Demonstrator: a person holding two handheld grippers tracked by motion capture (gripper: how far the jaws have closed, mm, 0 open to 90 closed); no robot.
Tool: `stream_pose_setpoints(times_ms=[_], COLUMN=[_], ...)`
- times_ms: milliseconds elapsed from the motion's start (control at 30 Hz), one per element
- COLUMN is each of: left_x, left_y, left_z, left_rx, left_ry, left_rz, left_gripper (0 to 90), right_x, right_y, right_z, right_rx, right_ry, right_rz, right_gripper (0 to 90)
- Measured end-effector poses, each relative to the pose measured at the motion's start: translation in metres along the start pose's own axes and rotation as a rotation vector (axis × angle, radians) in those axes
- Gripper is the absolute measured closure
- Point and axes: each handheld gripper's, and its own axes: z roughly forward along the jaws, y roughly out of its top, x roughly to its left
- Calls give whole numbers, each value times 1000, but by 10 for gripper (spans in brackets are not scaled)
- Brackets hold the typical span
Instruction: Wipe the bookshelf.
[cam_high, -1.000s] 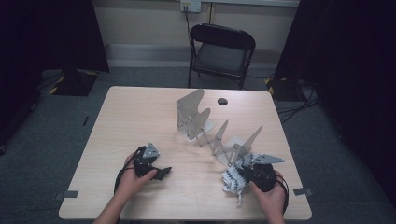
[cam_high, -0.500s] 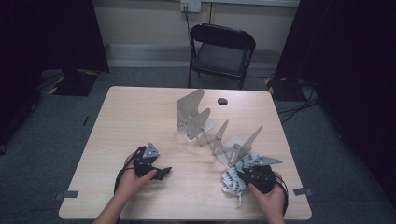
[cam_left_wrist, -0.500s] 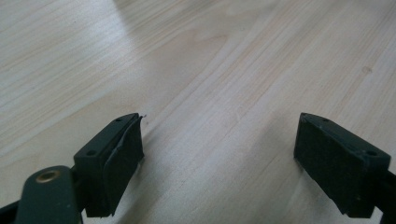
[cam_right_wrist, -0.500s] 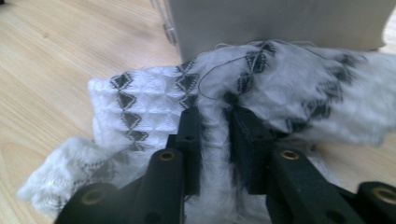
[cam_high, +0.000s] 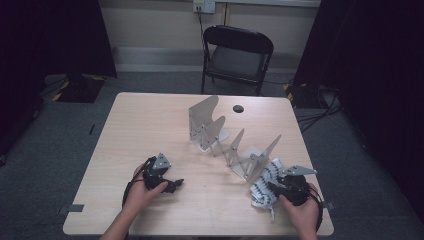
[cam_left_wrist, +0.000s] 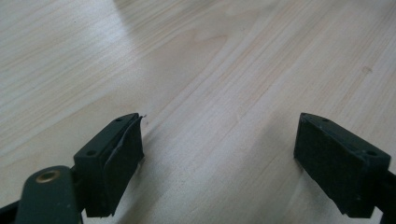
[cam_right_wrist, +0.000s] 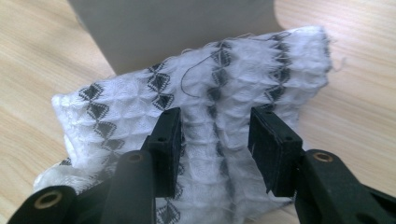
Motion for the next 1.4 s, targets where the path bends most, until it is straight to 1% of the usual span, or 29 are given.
stream_pose_setpoints(times_ms=[67, 100, 167, 200, 300, 333, 400, 433, 533, 567, 600, 633, 667, 700, 767, 867, 967, 1100, 1233, 1400], left_x=[0, 0, 0, 0, 0, 0, 0, 0, 0, 0, 0, 0, 0, 0, 0, 0, 0, 0, 0, 0], left_y=[0, 0, 0, 0, 0, 0, 0, 0, 0, 0, 0, 0, 0, 0, 0, 0, 0, 0, 0, 0], left_z=[0, 0, 0, 0, 0, 0, 0, 0, 0, 0, 0, 0, 0, 0, 0, 0, 0, 0, 0, 0], left_rx=[0, 0, 0, 0, 2, 2, -1, 0, 0, 0, 2, 2, 0, 0, 2, 0, 0, -1, 0, -1], left_ry=[0, 0, 0, 0, 0, 0, 0, 0, 0, 0, 0, 0, 0, 0, 0, 0, 0, -1, 0, -1], left_rz=[0, 0, 1, 0, 2, 2, 0, 0, 0, 0, 2, 2, 0, 0, 2, 0, 0, 0, 0, 0], left_gripper=[152, 152, 152, 152, 152, 152, 152, 152, 152, 152, 152, 152, 152, 152, 152, 152, 152, 152, 152, 152], right_x=[-2, -2, -2, -2, -2, -1, 2, 3, 2, 1, 0, 0, -2, -3, -5, -5, -6, -8, -11, -15], right_y=[0, 1, 2, 3, 6, 7, 9, 9, 7, 7, 6, 6, 5, 5, 7, 8, 7, 8, 15, 30], right_z=[-3, -3, -2, -1, 5, 8, 14, 17, 27, 28, 28, 28, 28, 27, 26, 25, 22, 12, -3, -25], right_rx=[0, -4, -10, -16, -34, -43, -32, -32, -14, -15, -21, -21, -19, -16, -3, 5, -5, -25, -45, -92], right_ry=[-19, -21, -19, -17, 13, 19, 2, 1, 20, 20, 23, 23, 33, 36, 48, 49, 51, 51, 39, 23], right_rz=[8, 8, 24, 35, 64, 64, 43, 33, 23, 18, 22, 22, 21, 23, 21, 14, 35, 46, 34, 24], right_gripper=[522, 513, 477, 451, 424, 413, 391, 395, 478, 505, 556, 556, 689, 726, 770, 794, 801, 803, 803, 803])
